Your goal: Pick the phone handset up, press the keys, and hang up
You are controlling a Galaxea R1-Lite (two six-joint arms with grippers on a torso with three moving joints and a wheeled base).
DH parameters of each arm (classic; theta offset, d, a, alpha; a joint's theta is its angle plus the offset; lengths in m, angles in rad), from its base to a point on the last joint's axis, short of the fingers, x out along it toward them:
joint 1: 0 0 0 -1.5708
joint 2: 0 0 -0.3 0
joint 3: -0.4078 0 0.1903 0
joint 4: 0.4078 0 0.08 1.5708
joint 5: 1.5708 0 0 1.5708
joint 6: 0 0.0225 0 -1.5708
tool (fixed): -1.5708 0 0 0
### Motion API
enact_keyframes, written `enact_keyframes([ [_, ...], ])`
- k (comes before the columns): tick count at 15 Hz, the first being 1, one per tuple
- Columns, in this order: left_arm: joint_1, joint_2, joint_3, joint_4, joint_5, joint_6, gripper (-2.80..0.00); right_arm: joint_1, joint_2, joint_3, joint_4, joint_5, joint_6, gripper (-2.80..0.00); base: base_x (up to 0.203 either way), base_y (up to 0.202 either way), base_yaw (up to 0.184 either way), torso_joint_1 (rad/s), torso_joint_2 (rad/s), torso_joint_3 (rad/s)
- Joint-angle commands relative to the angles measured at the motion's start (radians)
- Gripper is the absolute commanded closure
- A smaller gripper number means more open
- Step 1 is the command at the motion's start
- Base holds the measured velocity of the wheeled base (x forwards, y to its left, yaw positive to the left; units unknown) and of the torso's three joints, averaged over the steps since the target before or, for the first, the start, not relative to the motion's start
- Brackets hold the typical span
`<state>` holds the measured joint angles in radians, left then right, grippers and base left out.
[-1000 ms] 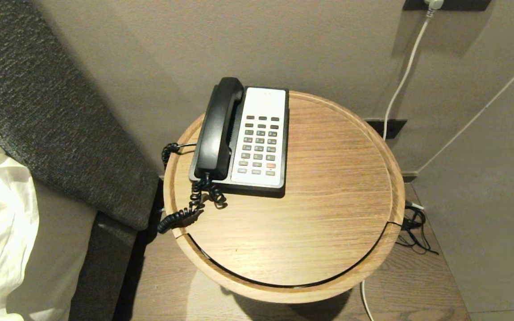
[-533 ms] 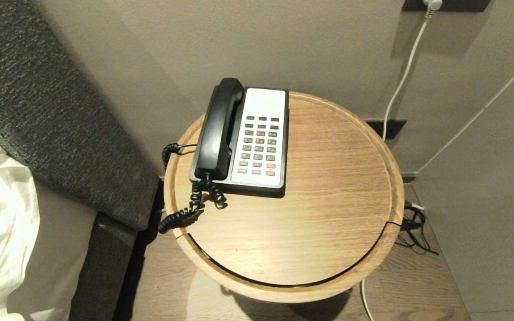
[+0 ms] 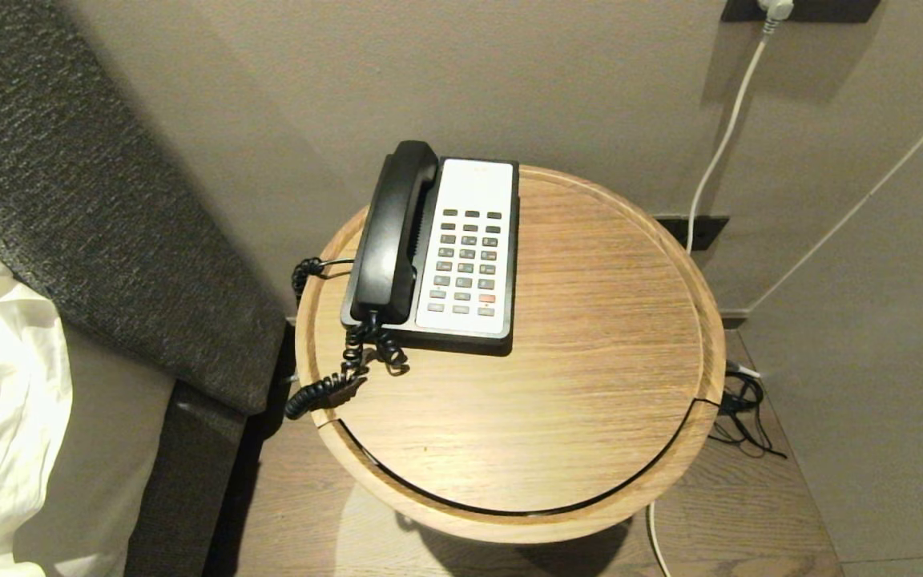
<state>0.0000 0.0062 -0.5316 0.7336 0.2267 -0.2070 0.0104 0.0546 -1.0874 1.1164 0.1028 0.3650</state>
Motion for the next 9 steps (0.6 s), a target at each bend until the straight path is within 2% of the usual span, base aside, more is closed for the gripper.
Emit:
enact_keyframes([
  [1,0.000,-0.004,0.200,-0.293,-0.002,0.095,0.00,-0.003,-0.036,0.150,-0.063,0.003,-0.018,0.00,0.000,0.000,0.000,0.000,0.00,0.000],
  [2,0.000,-0.004,0.279,-0.385,-0.004,0.120,0.00,-0.003,-0.036,0.233,-0.131,0.003,-0.024,0.00,0.000,0.000,0.000,0.000,0.00,0.000],
  [4,0.000,-0.005,0.397,-0.533,-0.012,0.155,0.00,-0.003,-0.036,0.449,-0.353,0.004,-0.050,0.00,0.000,0.000,0.000,0.000,0.00,0.000],
  [6,0.000,-0.004,0.430,-0.558,-0.085,0.172,0.00,-0.003,-0.036,0.714,-0.647,0.004,-0.116,0.00,0.000,0.000,0.000,0.000,0.00,0.000],
  [8,0.000,-0.004,0.441,-0.587,-0.115,0.199,0.00,-0.003,-0.038,0.976,-0.999,-0.004,-0.189,0.00,0.000,0.000,0.000,0.000,0.00,0.000],
  [9,0.000,-0.003,0.449,-0.603,-0.119,0.201,0.00,-0.003,-0.039,1.050,-1.094,-0.018,-0.227,0.00,0.000,0.000,0.000,0.000,0.00,0.000],
])
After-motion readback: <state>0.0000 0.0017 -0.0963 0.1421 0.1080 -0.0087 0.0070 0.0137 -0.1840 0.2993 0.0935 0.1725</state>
